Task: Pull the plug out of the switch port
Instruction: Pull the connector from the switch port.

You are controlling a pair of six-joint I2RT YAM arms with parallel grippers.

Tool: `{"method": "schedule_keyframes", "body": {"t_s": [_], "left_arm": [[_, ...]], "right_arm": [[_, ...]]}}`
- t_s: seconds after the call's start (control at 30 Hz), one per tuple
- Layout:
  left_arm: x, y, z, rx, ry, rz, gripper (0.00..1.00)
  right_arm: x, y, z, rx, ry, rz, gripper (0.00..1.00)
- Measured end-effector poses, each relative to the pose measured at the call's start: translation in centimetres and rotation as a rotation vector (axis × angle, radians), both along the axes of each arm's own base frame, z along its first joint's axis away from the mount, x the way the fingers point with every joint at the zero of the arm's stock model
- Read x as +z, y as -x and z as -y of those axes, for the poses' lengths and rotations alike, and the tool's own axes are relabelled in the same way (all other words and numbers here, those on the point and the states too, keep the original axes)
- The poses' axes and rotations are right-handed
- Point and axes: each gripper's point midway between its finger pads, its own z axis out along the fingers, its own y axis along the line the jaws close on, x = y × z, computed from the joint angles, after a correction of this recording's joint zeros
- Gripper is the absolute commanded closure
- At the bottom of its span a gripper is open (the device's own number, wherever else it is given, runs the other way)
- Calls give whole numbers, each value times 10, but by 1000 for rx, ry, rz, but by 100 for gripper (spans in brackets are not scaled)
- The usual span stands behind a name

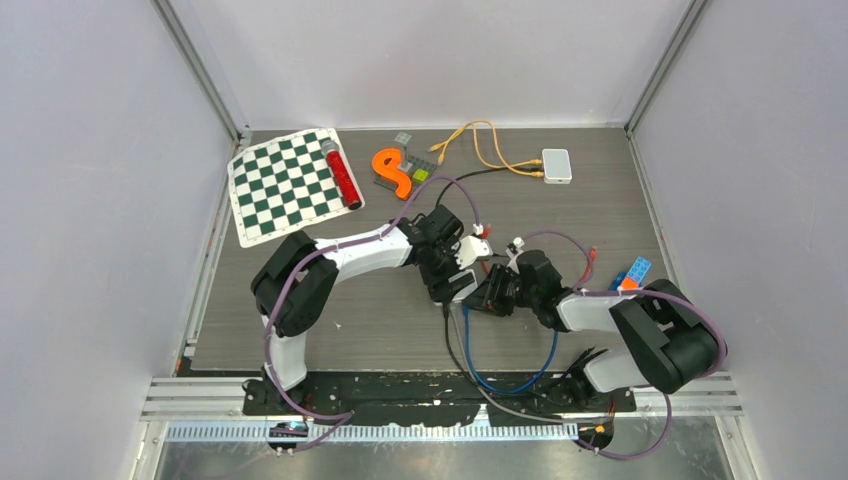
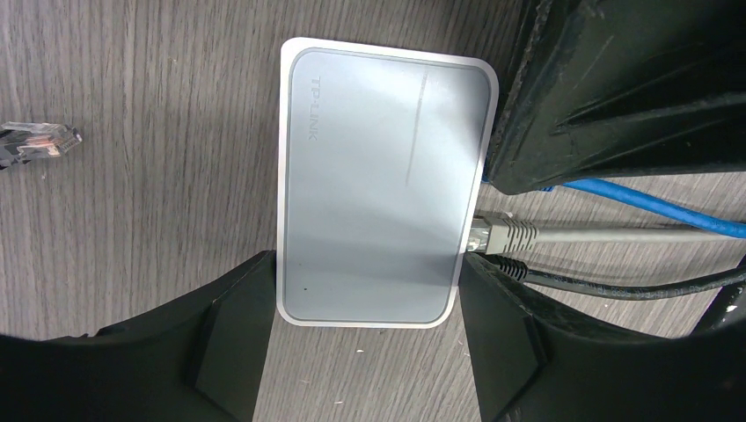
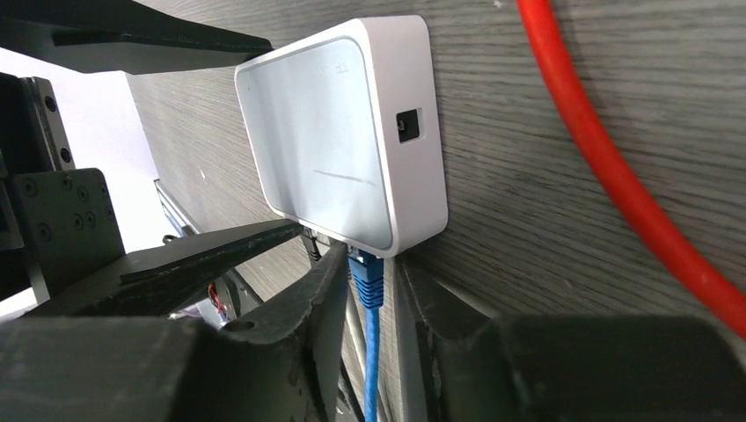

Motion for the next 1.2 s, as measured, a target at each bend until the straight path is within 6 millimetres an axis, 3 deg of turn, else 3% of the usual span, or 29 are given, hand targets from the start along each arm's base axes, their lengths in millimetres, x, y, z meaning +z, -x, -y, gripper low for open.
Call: {"method": "schedule_keyframes", "body": {"t_s": [0.2, 0.43, 0.97, 1.03, 1.13, 1.2], "left_arm": [[0, 0, 0, 0, 0, 0, 38], [0, 0, 0, 0, 0, 0, 39], [0, 0, 0, 0, -1, 2, 40], [-1, -1, -1, 1, -4, 1, 40], [-1, -2, -2, 3, -4, 2, 41], [-1, -3, -3, -1, -5, 5, 41]], "right_arm": [[-3, 1, 2, -4, 13, -7, 76], [-3, 1, 0, 3, 5, -7, 67], [-4, 0, -6, 14, -34, -21, 71], [-4, -1, -7, 13, -42, -24, 75], [-5, -1, -8, 12, -45, -28, 91], [-5, -1, -8, 16, -44, -24, 94]]}}
